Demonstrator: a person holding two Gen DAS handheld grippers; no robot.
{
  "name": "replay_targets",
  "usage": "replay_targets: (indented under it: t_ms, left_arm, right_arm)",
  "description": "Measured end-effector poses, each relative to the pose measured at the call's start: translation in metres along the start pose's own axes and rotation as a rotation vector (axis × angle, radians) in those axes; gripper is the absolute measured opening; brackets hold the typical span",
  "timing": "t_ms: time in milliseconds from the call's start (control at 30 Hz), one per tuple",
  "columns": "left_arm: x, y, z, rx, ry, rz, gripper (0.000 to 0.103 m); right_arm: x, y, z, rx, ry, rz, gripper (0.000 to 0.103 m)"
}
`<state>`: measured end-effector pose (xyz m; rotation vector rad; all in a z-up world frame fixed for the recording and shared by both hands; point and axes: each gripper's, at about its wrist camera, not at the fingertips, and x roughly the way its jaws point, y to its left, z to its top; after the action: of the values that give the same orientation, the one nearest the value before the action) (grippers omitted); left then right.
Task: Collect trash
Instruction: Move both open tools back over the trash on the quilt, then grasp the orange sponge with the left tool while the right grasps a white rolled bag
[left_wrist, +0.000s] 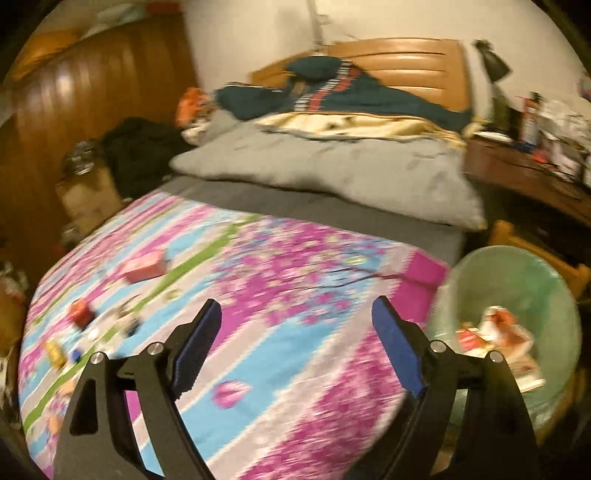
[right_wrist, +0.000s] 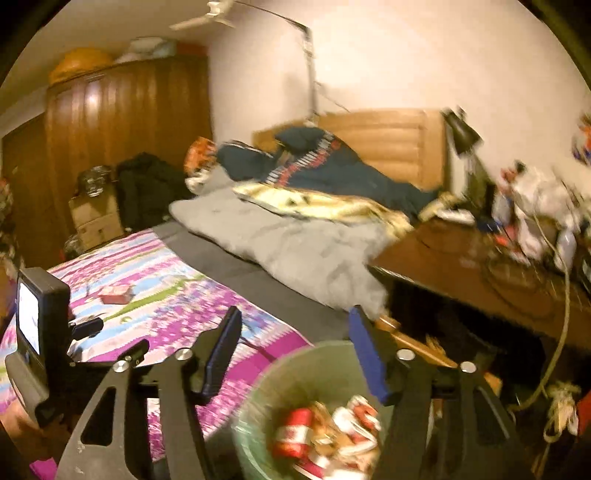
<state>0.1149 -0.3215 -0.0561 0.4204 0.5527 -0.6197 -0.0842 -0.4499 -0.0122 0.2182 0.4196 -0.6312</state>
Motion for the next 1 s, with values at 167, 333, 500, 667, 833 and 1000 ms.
replay_targets:
  t_ms: [167, 333, 500, 667, 833, 1000]
  left_arm:
    - [-0.016, 0.061, -0.034, -0.074, -0.006, 0.126, 0.084]
    - [-0.034, 0.140, -0.081, -0.184, 0.044, 0.263, 0.084]
    - [-0.059, 0.228, -0.137, -0.340, 0.112, 0.430, 0.084]
    - [-0.072, 0.309, -0.183, -0.480, 0.171, 0.561, 0.084]
    - [-0.059, 0.367, -0.211, -0.565, 0.233, 0.574, 0.086]
    - [-0.035, 0.394, -0.215, -0.586, 0.235, 0.564, 0.089]
  right_arm:
    - [0.020, 0.072, 0.000, -0.104, 0.021, 0.127, 0.069]
    - [0.049, 0.147, -0.011, -0.197, 0.088, 0.257, 0.073]
    - [0.080, 0.245, -0.035, -0.313, 0.187, 0.449, 0.073]
    - [0.106, 0.338, -0.068, -0.410, 0.326, 0.677, 0.074]
    - [0.140, 0.428, -0.098, -0.596, 0.461, 0.806, 0.081]
    - [0.181, 0.492, -0.124, -0.484, 0.623, 0.889, 0.088]
